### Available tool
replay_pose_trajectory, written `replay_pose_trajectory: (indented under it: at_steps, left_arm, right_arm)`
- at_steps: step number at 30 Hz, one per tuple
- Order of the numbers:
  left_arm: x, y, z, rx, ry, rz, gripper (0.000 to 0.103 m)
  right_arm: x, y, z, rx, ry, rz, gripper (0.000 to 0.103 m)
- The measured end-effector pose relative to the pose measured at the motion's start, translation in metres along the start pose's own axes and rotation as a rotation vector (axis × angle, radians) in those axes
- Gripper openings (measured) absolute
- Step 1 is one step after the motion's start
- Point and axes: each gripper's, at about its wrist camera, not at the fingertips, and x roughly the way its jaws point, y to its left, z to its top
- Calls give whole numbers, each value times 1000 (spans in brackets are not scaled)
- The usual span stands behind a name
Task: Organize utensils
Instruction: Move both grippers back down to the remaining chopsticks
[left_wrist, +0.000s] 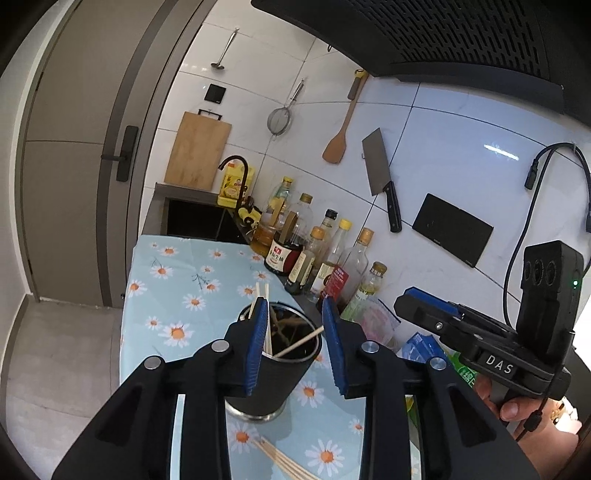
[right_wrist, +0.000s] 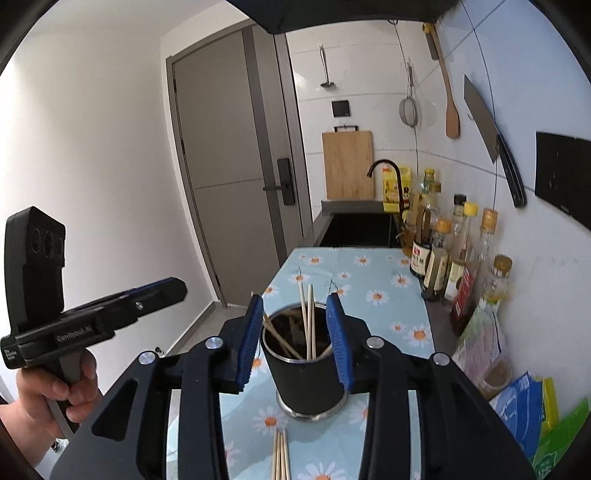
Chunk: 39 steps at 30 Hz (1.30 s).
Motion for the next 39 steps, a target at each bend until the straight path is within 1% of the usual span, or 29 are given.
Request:
replay_pose_trajectory:
  at_steps: [1,2,3,5,10,14,16,19,21,22,24,26,29,32,36,39]
  left_arm:
    - [-2,0,-3,-2,4,2,31]
    - [-4,0,-6,-6,9,6,35]
    - [-5,1,-9,-10,13,10,37]
    - [-7,3,-16,-22,19,20,38]
    - [-5,4,-37,-34,84,34,38]
    - [-1,5,-53,-45,136,46,38]
    - [1,5,-61,-49,161,49,38]
    - [5,3,-76,-42,202,53,38]
    - [8,3,-86,-50,230,50,38]
    - [9,3,-90,-52,240,50,38]
    - [12,5,-99,-61,266,54,38]
    - [14,8,-108,-78,292,56,38]
    - [19,12,-122,-96,335,47,38]
    - [24,13,-134,-100,373,49,38]
    - [29,17,-149,-119,419,55,38]
    - [32,23,-158,-158,447,51,38]
  right_arm:
    - [0,-1,-2,-1,7,-1,38]
    - [0,-1,-5,-2,17,-3,41]
    - [-1,-1,-9,1,25,-3,45]
    - [-1,-1,-14,6,42,-1,46]
    - [3,-2,-29,21,108,21,46]
    - [13,-7,-44,52,205,78,47]
    - [23,-9,-51,63,273,123,46]
    - [40,-11,-67,67,386,167,46]
    - [53,-12,-81,65,471,194,39]
    - [60,-12,-88,64,512,217,38]
    - [69,-13,-97,67,548,257,34]
    - [76,-13,-105,64,584,262,27]
    - [92,-16,-119,67,642,288,25]
    - [110,-21,-134,81,720,293,17]
    - [129,-27,-151,68,800,275,17]
    - [139,-26,-162,53,851,281,16]
